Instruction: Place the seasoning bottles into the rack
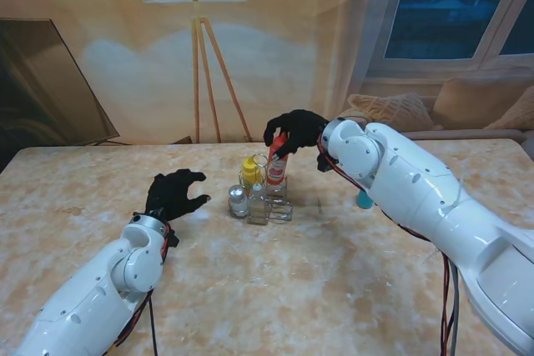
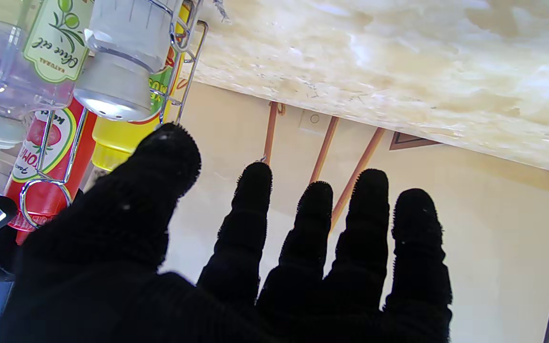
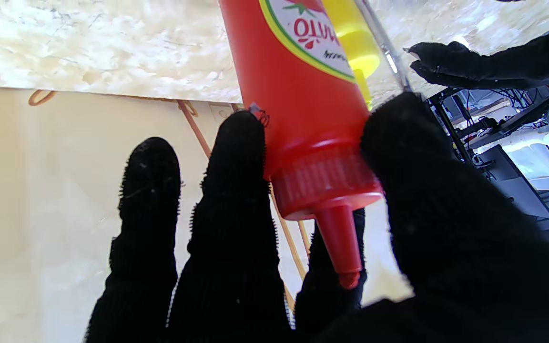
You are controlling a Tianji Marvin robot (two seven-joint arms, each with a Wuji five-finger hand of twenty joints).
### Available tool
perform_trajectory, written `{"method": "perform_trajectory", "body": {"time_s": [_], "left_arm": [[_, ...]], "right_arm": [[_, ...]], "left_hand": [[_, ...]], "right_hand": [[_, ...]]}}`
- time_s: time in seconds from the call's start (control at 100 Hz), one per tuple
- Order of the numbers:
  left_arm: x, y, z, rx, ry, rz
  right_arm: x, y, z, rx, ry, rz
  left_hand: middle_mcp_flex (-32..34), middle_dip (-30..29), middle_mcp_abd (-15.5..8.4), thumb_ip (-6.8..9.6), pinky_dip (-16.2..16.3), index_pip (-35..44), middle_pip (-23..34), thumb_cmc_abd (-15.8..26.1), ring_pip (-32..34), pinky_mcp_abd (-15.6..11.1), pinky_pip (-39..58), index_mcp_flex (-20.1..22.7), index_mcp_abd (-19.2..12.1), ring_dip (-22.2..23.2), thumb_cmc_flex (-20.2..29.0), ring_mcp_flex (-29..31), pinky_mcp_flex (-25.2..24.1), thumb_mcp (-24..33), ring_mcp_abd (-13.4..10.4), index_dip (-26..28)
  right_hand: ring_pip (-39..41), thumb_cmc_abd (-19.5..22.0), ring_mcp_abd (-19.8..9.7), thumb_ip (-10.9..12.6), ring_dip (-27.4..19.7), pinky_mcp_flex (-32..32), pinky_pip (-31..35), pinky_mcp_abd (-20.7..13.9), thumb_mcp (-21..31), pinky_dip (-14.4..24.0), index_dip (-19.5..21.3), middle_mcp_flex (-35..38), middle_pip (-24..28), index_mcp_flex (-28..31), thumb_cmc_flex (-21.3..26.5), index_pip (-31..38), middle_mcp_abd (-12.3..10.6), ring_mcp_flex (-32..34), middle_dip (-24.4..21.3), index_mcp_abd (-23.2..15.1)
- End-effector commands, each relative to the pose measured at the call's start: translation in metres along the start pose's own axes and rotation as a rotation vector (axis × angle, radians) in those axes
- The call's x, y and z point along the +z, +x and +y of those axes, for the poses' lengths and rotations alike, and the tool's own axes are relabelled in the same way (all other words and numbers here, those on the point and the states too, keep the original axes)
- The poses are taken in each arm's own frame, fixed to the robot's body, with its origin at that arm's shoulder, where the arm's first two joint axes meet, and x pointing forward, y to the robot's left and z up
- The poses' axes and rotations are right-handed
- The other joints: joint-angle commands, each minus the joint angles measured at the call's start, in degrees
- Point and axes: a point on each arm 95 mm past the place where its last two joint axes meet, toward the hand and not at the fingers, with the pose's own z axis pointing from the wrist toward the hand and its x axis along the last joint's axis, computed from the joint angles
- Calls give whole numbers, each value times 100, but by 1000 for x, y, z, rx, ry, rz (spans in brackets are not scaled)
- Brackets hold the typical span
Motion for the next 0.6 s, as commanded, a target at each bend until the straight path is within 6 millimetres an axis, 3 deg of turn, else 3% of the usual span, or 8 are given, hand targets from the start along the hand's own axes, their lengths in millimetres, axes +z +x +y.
{"method": "perform_trajectory", "body": {"time_s": [0.0, 0.59], "left_arm": [[1, 0, 1, 2, -11, -2], [1, 0, 1, 4, -10, -3]], "right_arm": [[5, 7, -6, 1, 27, 19], [14, 8, -19, -64, 92, 58]], "left_hand": [[-228, 18, 54, 146, 23, -55, -22, -14, 82, 21, -58, -104, -22, 82, 43, -137, -66, 165, 0, 22], [-232, 19, 58, 144, 23, -45, -16, -22, 88, 17, -47, -91, -21, 85, 45, -136, -58, 177, -3, 26]], "right_hand": [[-46, 523, -218, 294, 163, 55, -51, -94, 1074, 106, 218, 662, 354, 517, 846, 1175, -951, 142, 460, -284], [-120, 426, -211, 255, 75, 32, -75, -165, 1081, 138, 138, 708, 244, 507, 762, 1118, -992, 133, 342, -273]]}}
